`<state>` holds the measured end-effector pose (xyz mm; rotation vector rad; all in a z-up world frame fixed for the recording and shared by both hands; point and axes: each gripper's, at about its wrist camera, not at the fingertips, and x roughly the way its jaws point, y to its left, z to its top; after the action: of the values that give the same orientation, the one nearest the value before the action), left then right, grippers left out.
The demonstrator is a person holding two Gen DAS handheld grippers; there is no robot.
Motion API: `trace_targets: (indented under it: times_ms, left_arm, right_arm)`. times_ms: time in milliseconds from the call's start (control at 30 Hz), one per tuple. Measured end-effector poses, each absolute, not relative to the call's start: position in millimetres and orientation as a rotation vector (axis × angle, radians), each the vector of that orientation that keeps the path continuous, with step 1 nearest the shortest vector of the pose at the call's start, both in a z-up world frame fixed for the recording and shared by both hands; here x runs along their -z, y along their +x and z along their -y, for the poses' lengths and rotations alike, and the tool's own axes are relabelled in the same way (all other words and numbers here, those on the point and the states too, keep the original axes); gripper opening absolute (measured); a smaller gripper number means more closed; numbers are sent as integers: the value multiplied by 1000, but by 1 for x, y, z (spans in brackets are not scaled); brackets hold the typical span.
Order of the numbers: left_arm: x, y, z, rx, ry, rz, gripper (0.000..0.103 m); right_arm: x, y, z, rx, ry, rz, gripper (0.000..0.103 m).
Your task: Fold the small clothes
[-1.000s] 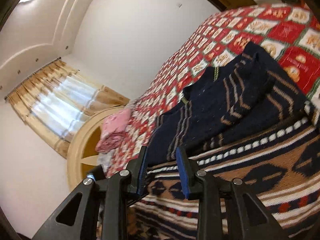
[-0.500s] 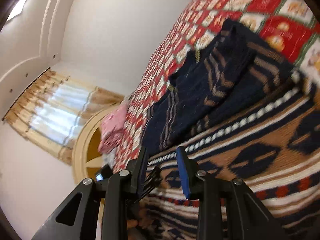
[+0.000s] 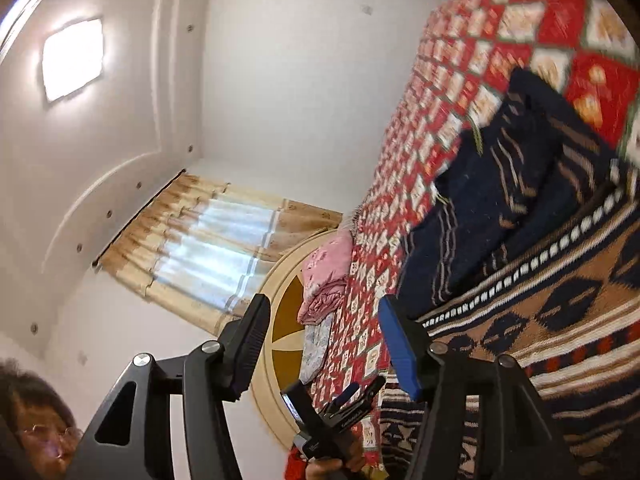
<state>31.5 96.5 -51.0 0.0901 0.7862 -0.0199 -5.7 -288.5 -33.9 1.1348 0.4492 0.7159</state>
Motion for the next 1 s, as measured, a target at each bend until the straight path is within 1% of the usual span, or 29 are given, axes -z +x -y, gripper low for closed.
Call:
trace_targets:
  times_ms: [167,267,367,400,433,467,500,533,633,700,800,867,1000]
  left_arm:
    - [45,6,-116,39,119,-764,101]
    - [42,-7,-126,85,110,-761,101]
    - [45,-21,-130,146,117,-767,101]
    - [48,-27,-131,174,119,-775,101]
    - [52,-33,-132,200,124,-783,101]
    - [56,-39,-132,217,130,-789,101]
    - [62,-44,-131,233,140,-798,101]
    - [70,-49,-129,244,153,-814,101]
    - [84,-52,-120,261,160,-865,101]
    - [87,-51,-115,279,140,-895,101]
    - [90,-58,-114,302,134,-891,101]
    - [96,-59,-116,279,150,-901,101]
    - [114,-58,-126,270,104,-967,101]
  right_arm:
    - [-7,-56,328,-739,1095,-324,58]
    - [-48,-106,355,-661,972,-260,58]
    - [-94,-166,369,-523,774,-216,58]
    - [-104,-181,368,-474,698,-240,60]
    - [-110,-190,363,-425,627,-277,68]
    - [-110,-196,355,-379,553,-328,72]
    - [-105,-198,346,-356,505,-372,76]
    - [-94,-196,335,-340,465,-430,76]
    - [-37,-165,303,-288,413,-636,76]
    - [16,-134,288,-260,432,-819,76]
    - [70,-104,271,-211,391,-1006,67]
    - [89,-99,266,-187,335,-1051,67]
    - [99,-101,280,-115,320,-1098,67]
